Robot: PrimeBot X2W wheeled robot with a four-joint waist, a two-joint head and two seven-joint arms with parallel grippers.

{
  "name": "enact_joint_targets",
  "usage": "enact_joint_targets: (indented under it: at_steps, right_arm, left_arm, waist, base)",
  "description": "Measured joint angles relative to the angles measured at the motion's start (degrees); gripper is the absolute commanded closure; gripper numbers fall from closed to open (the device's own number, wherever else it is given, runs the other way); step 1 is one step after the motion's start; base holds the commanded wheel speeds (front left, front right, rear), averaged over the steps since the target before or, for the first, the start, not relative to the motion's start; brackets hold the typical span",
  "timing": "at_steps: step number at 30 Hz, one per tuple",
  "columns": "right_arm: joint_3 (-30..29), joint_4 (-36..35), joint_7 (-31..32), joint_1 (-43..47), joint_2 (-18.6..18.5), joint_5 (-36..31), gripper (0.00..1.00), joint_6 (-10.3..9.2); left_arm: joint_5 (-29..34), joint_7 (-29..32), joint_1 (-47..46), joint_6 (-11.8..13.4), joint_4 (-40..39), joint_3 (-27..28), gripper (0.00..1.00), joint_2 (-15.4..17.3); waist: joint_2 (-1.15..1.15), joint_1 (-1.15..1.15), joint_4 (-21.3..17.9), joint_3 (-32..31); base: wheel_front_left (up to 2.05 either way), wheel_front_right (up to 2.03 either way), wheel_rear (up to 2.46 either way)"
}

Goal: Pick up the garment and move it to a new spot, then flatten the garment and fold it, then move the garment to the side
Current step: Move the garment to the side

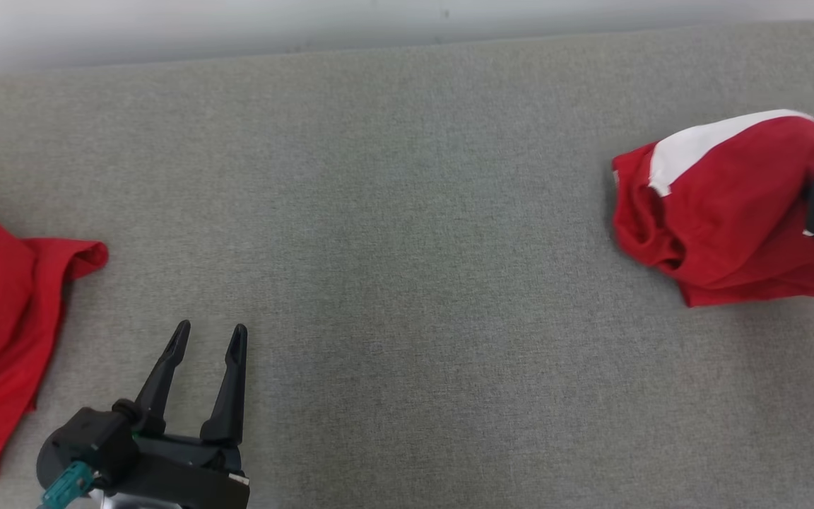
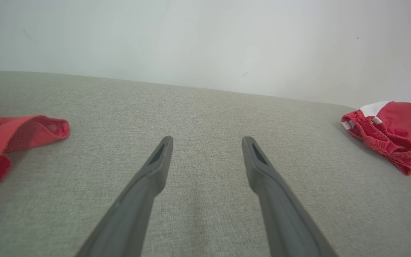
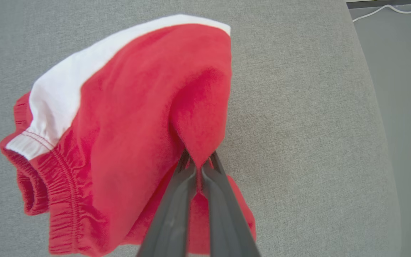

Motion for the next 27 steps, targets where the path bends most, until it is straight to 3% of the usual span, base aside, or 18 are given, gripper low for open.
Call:
enact_joint_targets:
  at_steps: [10, 22, 23, 24, 25, 26, 27]
  right_arm:
    - [-0.3, 0.6, -3.0, -0.6, -2.9, -3.3, 1.00, -0.25]
    - [1.5, 2.0, -4.1, -1.7, -6.1, -8.1, 1.00, -0.26]
    - [1.5, 2.4, -4.1, -1.7, -6.1, -8.3, 0.88, -0.26]
    - [1.5, 2.8, -4.1, -1.7, -6.1, -8.4, 0.56, -0.26]
    - [1.5, 3.0, -4.1, -1.7, -6.1, -8.5, 0.08, -0.26]
    - [1.6, 3.2, -4.1, -1.7, -6.1, -8.8, 0.00, -0.26]
    - [1.7, 3.4, -4.1, -1.7, -6.1, -9.2, 0.00, -0.26]
  left_arm:
    - [0.3, 0.0, -2.1, -0.6, -0.3, -0.5, 0.00, 0.0]
    - [0.3, 0.0, -3.1, -1.1, 0.8, -0.4, 0.00, -0.1]
    - [0.3, 0.0, -3.1, -1.1, 0.9, -0.3, 0.00, 0.0]
    - [0.3, 0.0, -3.1, -1.1, 1.0, -0.2, 0.00, -0.1]
    - [0.2, 0.0, -3.1, -1.1, 1.1, -0.2, 0.00, -0.1]
    - [0.2, 0.0, -3.1, -1.1, 1.2, -0.2, 0.00, -0.1]
    - [0.2, 0.0, -3.1, -1.1, 1.3, -0.1, 0.00, -0.1]
  waist:
    - [0.00, 0.00, -0.8, 2.6]
    - [0.01, 0.00, 1.2, 3.3]
    - [0.00, 0.00, 1.2, 3.3]
    - [0.00, 0.00, 1.3, 3.3]
    - [0.00, 0.00, 1.4, 3.3]
    - [0.00, 0.00, 1.4, 3.3]
    - [0.00, 0.00, 1.4, 3.2]
  base:
    - [0.00, 0.00, 0.00]
    - [0.00, 0.00, 0.00]
    - [0.00, 0.00, 0.00]
    - [0.00, 0.00, 0.00]
    - [0.00, 0.00, 0.00]
    - [0.00, 0.00, 0.00]
    - [0.00, 0.00, 0.00]
